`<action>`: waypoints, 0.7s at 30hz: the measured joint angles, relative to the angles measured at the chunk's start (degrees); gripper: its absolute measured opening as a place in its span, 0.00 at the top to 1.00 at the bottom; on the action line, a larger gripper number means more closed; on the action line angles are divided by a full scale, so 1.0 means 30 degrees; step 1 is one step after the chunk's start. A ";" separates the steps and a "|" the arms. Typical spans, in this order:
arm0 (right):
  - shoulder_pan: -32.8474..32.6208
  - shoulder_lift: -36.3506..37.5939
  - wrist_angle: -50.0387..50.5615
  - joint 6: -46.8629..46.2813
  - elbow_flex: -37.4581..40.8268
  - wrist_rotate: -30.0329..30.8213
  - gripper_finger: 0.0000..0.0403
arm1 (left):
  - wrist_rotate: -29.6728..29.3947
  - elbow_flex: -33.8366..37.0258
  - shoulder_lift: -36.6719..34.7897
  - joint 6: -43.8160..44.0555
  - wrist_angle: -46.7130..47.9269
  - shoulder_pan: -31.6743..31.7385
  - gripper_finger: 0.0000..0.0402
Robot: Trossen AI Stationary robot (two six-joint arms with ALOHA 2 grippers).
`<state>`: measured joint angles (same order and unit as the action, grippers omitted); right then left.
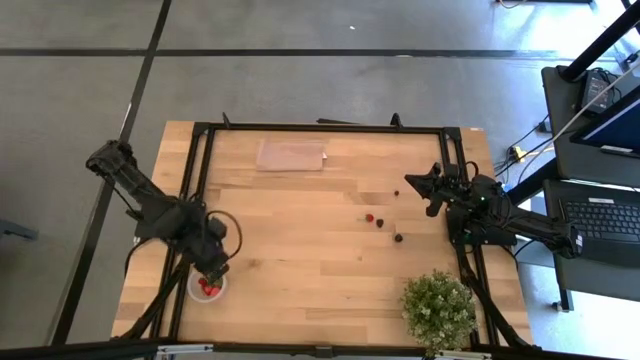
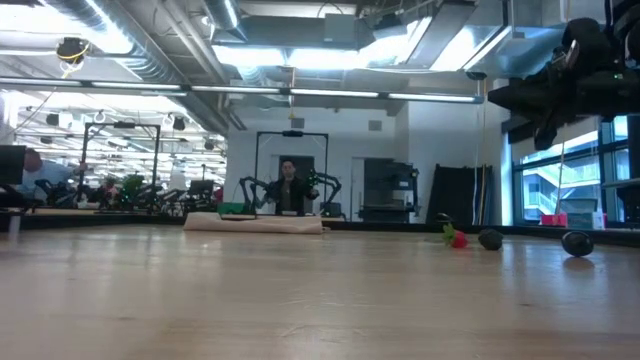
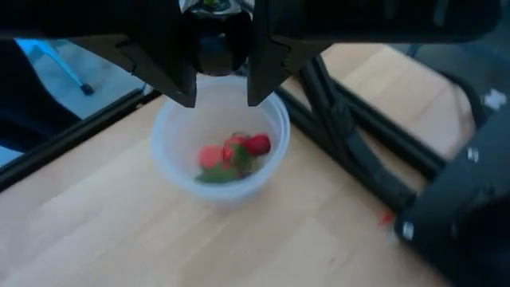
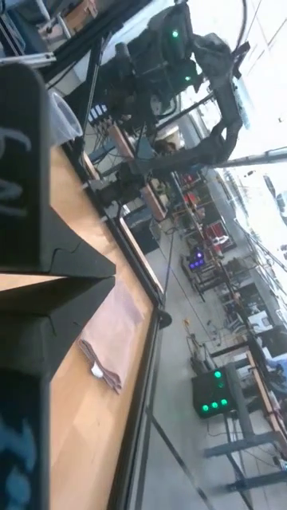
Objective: Pick and placing Produce into tupperware
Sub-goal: Put the left black cherry into the transparent bin
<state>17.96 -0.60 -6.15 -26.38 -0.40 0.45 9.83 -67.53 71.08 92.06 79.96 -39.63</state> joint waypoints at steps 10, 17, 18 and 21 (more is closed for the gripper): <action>-0.0002 0.0000 0.0007 -0.0071 0.0000 -0.0067 0.97 | -0.0425 -0.0007 0.2829 0.1684 -0.1186 -0.1909 0.76; -0.0002 0.0000 0.0007 -0.0078 0.0007 -0.0060 0.97 | -0.0304 0.0218 0.4186 0.1182 -0.0884 -0.1889 0.69; -0.0002 0.0000 0.0007 -0.0127 0.0002 -0.0060 0.97 | -0.0148 0.0364 0.4250 0.1140 -0.1055 -0.1889 0.67; -0.0002 0.0000 0.0007 -0.0168 0.0000 -0.0070 0.97 | 0.0143 0.0869 0.4287 0.1117 -0.1644 -0.1854 0.63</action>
<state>17.96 -0.60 -6.13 -26.88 -0.40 0.24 10.26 -64.92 83.94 95.42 75.03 -45.19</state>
